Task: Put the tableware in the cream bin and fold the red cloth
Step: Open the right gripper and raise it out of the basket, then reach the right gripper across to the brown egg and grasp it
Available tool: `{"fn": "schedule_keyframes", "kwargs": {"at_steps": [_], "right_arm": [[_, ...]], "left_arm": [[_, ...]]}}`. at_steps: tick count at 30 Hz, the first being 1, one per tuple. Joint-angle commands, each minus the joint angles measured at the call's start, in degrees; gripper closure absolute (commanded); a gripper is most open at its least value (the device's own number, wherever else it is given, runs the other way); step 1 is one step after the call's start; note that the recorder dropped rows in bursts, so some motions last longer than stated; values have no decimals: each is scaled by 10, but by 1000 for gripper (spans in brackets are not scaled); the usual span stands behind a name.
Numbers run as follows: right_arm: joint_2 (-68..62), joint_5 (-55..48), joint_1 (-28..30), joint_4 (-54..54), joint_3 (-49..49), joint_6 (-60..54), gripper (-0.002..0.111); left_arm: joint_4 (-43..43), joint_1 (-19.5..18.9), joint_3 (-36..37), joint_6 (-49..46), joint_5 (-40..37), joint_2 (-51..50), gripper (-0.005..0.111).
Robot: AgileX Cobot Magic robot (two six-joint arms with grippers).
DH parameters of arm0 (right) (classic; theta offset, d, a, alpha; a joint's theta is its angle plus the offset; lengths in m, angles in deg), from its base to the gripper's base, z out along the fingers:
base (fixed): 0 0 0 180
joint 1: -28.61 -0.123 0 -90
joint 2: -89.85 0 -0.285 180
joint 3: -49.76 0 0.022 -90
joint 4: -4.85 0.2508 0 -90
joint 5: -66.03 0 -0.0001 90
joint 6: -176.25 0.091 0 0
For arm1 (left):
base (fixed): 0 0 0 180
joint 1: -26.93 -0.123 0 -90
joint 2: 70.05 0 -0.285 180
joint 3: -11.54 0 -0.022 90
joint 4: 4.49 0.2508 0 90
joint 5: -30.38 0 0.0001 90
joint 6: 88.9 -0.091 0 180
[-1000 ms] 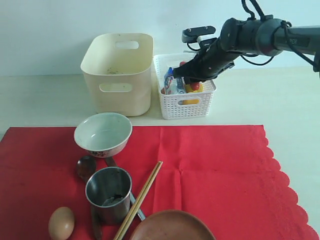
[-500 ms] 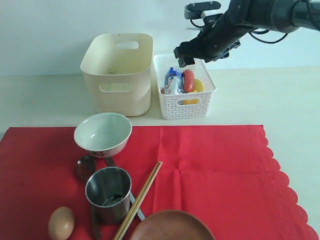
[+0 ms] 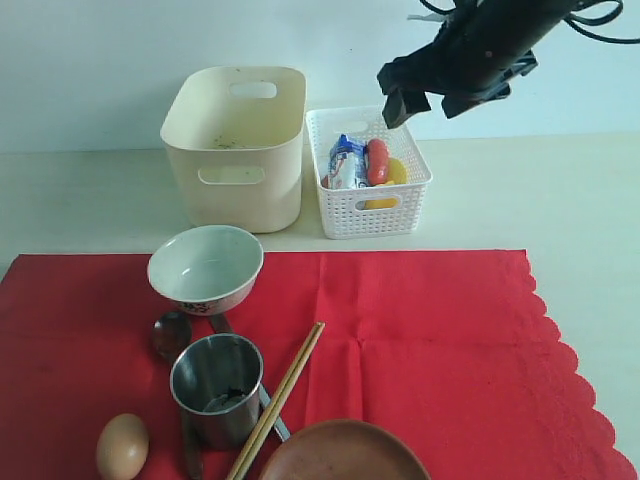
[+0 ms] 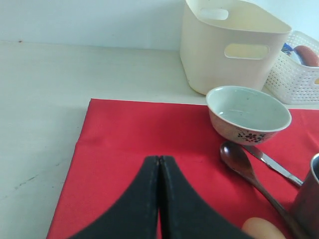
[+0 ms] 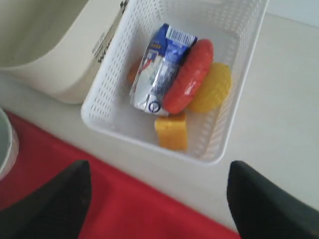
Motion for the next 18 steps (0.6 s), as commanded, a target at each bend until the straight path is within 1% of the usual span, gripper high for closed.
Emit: {"fn": "schedule_keyframes", "kwargs": {"at_steps": [1,4,8,12,14,18], "right_arm": [[84,43,-12,30,113,-30,36],[130,48,-40,44,182,-60,37],[163,46,-102,89,240,-102,38],[154,45,-174,102,255,-99,38],[137,50,-204,102,255,-75,38],[96,72,-247,97,254,-50,38]], "left_arm": [[-1,-2,1,4,5,3,107],[-1,-2,1,4,5,3,107],[-1,-2,1,4,5,3,107],[-1,-2,1,4,5,3,107],[-1,-2,1,4,5,3,107],[-1,-2,1,4,5,3,107]]}}
